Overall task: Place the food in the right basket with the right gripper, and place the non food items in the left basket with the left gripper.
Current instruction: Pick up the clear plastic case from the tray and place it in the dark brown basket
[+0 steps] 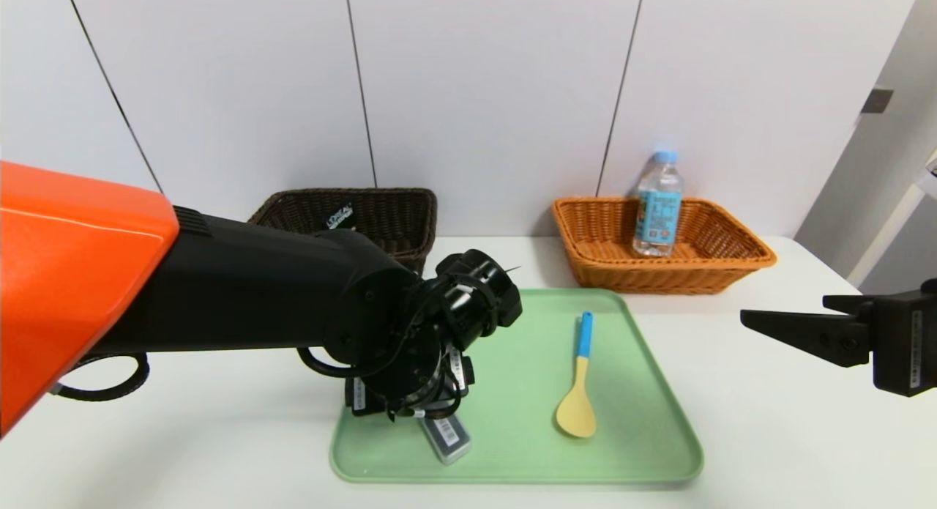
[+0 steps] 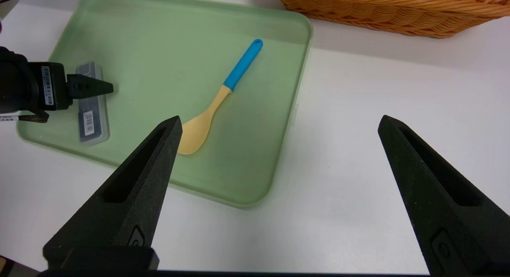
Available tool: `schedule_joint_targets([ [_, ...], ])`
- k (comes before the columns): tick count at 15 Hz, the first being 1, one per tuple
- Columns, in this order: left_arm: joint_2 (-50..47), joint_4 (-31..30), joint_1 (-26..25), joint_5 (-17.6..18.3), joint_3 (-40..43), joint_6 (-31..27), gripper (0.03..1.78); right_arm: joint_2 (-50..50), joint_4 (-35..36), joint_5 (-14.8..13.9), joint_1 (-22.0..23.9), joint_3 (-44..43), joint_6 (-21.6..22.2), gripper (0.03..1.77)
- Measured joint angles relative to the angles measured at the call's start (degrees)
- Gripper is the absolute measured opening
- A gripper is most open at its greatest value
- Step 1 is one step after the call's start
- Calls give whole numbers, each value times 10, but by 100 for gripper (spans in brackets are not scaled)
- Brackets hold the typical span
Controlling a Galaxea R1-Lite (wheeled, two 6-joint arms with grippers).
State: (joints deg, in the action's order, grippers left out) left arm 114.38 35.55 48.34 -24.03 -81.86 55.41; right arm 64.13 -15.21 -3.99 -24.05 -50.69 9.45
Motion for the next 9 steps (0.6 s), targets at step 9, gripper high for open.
schedule_joint_targets([
  [9, 49, 86, 0, -10, -69, 43, 169, 1, 22, 4, 1, 3, -1, 170],
])
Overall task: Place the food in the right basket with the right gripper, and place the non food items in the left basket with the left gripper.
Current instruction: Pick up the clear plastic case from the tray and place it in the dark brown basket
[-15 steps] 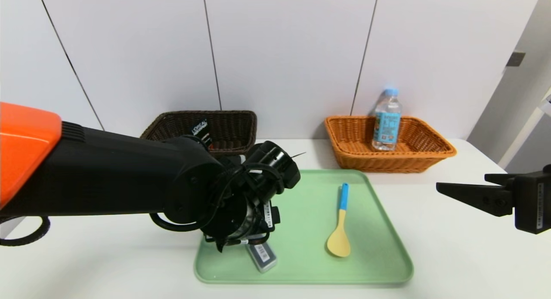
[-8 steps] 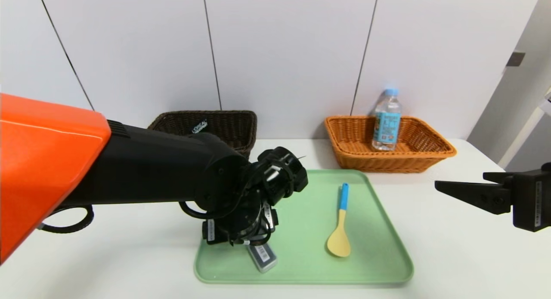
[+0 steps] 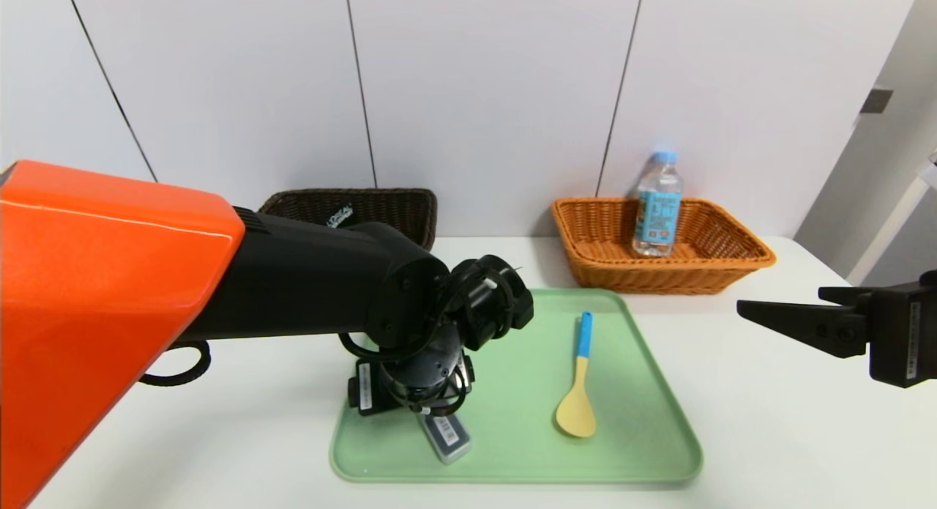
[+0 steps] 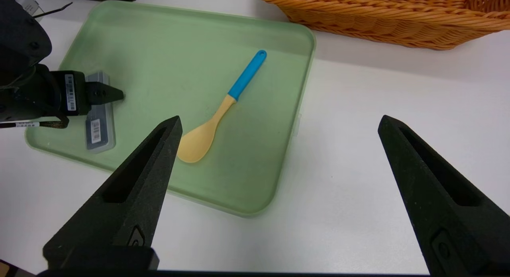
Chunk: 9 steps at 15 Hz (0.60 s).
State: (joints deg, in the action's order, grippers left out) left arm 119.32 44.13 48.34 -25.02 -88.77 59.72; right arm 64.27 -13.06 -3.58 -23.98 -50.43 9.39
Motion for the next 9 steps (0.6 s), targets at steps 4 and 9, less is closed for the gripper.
schedule_joint_targets([
  [4, 1, 0, 1, 2, 2, -1, 154, 1, 0, 1, 0, -3, 0, 170],
  [9, 1, 2, 4, 5, 5, -1, 94, 1, 0, 1, 0, -4, 0, 170],
])
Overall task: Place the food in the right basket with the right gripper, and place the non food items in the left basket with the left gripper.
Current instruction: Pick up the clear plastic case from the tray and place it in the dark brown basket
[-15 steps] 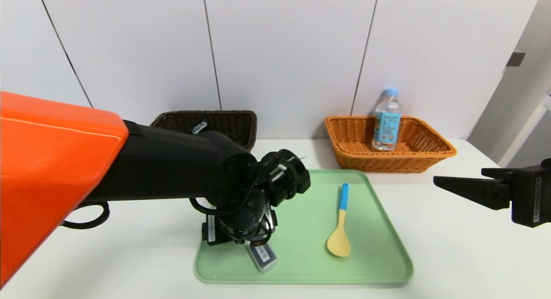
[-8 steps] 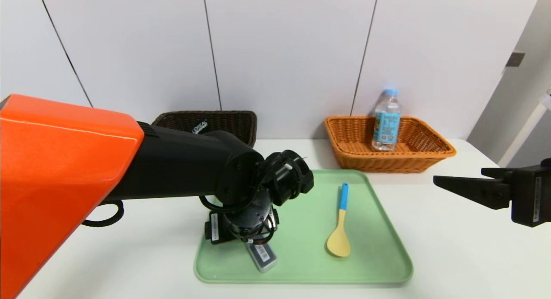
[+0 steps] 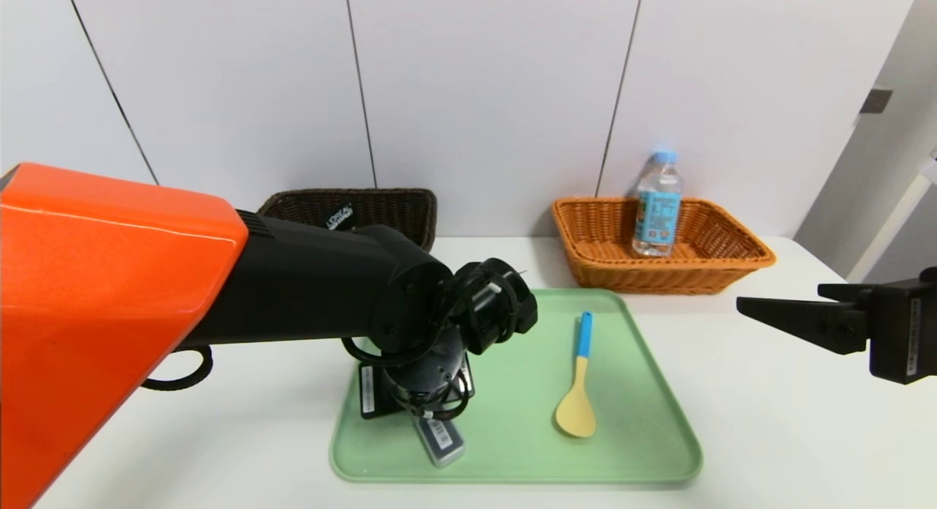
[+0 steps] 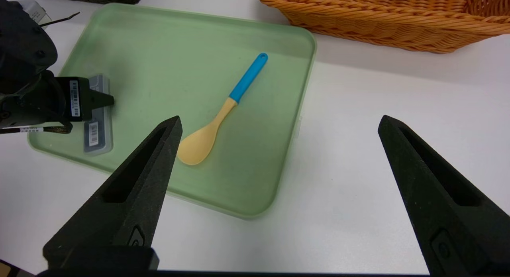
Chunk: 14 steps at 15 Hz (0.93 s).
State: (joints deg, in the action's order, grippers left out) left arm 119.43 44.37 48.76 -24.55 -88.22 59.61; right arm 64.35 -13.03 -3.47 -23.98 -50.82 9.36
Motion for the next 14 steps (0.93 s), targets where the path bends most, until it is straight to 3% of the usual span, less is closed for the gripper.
schedule_joint_targets([
  [2, -1, 0, 2, 8, 0, 0, 78, 0, 1, 0, 0, 0, 0, 170],
  [3, -2, 0, 2, 10, 0, 0, 62, 0, 1, 0, 0, 0, 0, 170],
  [11, -40, 20, -3, 13, 0, -6, 60, -1, 1, 0, -2, -2, 0, 170],
  [14, -78, 18, -26, 11, -5, -39, 60, -3, 1, 0, -1, -1, 0, 170],
])
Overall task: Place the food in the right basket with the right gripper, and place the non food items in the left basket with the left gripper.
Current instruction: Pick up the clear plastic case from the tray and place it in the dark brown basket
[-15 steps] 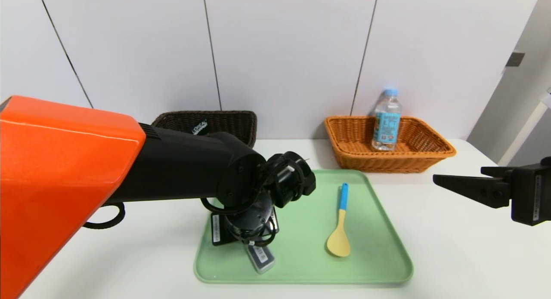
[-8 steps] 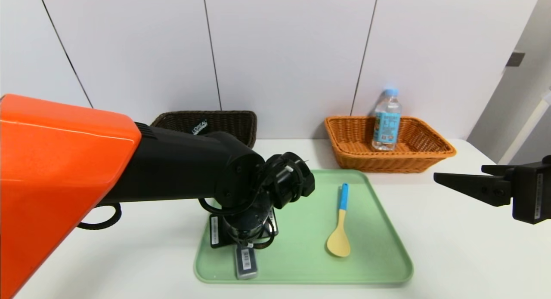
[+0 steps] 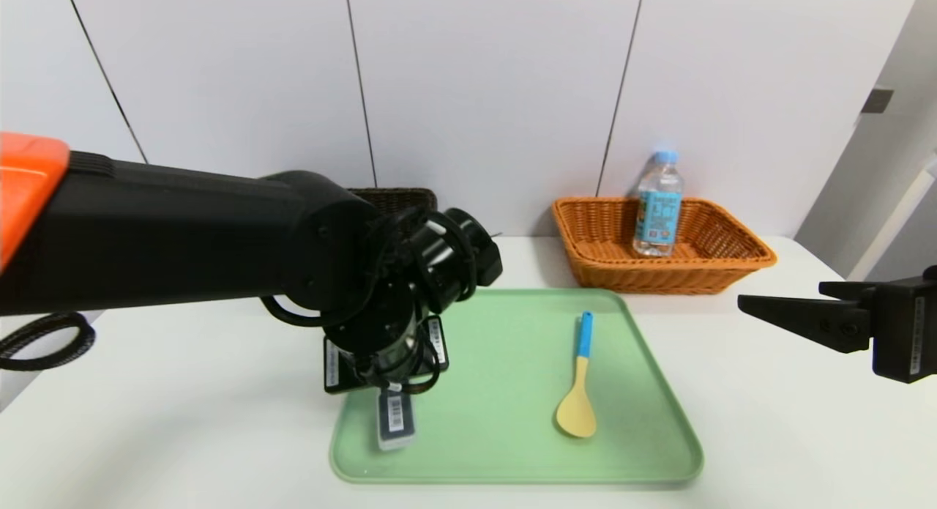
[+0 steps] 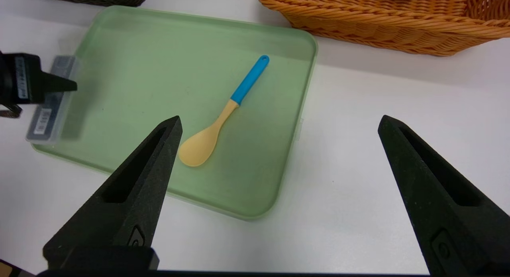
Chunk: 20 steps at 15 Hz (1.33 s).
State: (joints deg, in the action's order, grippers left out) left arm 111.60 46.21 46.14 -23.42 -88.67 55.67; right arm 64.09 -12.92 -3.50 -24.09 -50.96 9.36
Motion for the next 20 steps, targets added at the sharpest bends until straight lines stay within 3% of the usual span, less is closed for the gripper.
schedule_joint_targets([
  [6, -76, -5, -68, 1, -19, -79, 60, -2, 0, -1, 0, -1, 0, 170],
  [11, -115, -44, -158, 12, -60, -236, 60, -7, -1, -1, 1, -2, 0, 170],
  [16, -108, -161, -228, 84, -79, -435, 60, -9, -1, 0, 1, -1, -1, 170],
  [18, -90, -204, -234, 89, -85, -476, 60, -9, -1, 0, 1, 1, -1, 170],
  [20, -63, -223, -234, 90, -112, -482, 60, -9, -2, 0, 1, 3, -1, 170],
])
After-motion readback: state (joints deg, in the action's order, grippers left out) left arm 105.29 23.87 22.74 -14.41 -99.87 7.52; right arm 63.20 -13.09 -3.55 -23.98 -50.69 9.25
